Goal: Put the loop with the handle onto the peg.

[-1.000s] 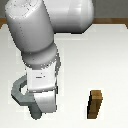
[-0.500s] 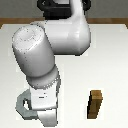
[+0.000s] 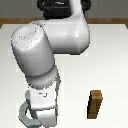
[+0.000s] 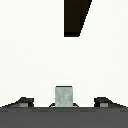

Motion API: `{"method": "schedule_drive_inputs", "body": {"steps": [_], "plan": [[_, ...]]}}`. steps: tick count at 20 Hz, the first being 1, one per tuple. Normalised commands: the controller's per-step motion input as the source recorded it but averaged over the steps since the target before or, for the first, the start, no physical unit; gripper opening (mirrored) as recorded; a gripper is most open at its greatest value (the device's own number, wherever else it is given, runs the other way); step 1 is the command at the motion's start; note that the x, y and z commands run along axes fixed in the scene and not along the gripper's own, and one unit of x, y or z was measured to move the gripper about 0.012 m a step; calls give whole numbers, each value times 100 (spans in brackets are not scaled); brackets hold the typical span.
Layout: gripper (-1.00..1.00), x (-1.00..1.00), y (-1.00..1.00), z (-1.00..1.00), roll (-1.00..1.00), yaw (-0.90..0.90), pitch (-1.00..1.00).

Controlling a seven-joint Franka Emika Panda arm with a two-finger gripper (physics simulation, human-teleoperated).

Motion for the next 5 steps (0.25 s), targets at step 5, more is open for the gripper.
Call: {"method": "schedule_drive_inputs", "body": {"steps": [5], "plan": [[100,0,0,0,0,0,0]]}}
